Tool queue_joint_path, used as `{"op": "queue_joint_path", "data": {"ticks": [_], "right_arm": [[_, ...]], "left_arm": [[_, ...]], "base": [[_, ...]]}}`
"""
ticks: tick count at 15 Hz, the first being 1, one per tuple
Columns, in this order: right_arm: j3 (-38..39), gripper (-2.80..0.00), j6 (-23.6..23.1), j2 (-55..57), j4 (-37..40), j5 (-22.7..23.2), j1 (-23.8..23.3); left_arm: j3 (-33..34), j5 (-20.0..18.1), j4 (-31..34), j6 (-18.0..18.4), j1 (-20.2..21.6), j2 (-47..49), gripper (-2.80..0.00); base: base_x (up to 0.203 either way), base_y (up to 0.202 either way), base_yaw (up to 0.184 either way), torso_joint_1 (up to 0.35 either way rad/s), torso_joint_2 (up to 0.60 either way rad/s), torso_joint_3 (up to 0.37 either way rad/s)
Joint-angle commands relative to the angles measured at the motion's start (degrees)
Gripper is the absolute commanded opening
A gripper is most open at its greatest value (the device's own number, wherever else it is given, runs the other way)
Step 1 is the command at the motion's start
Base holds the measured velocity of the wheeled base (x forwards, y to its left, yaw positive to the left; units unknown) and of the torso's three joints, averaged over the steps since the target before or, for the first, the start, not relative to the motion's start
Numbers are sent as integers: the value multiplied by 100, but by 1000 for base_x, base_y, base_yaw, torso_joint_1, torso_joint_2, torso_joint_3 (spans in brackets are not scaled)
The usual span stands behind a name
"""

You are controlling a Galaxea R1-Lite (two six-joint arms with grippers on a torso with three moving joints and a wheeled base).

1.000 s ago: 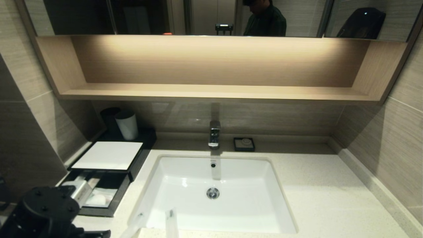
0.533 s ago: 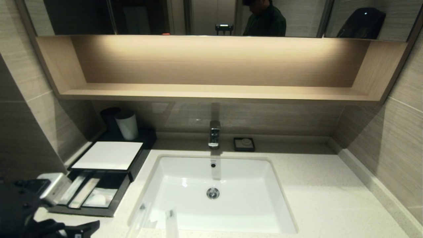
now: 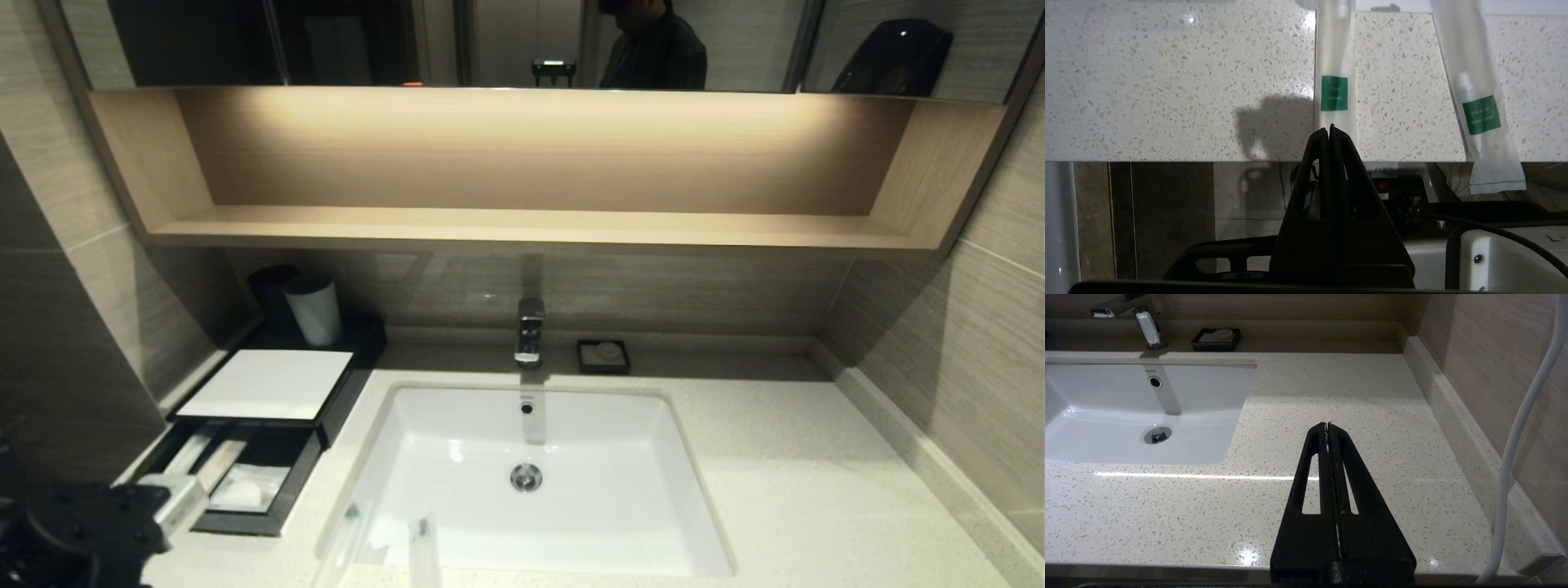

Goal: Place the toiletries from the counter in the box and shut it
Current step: Pick up the bathroom toiletry

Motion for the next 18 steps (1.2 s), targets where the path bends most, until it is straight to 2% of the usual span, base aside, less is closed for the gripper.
{"op": "queue_joint_path", "data": {"ticks": [1, 6, 7, 11, 18], "right_arm": [[1, -280, 1, 0, 2, 2, 6], [1, -280, 1, 0, 2, 2, -2], [1, -280, 1, 0, 2, 2, 0], [1, -280, 1, 0, 2, 2, 6], [1, -280, 1, 0, 2, 2, -1]], "left_arm": [[136, -194, 17, -19, 2, 480, -280], [251, -743, -46, -29, 2, 1191, -280], [253, -767, -92, -24, 7, 1252, 0], [225, -768, -202, -11, 11, 1497, 0], [261, -768, -789, 78, 55, 2277, 0]], "base": [[0, 0, 0, 0, 0, 0], [0, 0, 0, 0, 0, 0], [0, 0, 0, 0, 0, 0], [0, 0, 0, 0, 0, 0], [0, 0, 0, 0, 0, 0]]}}
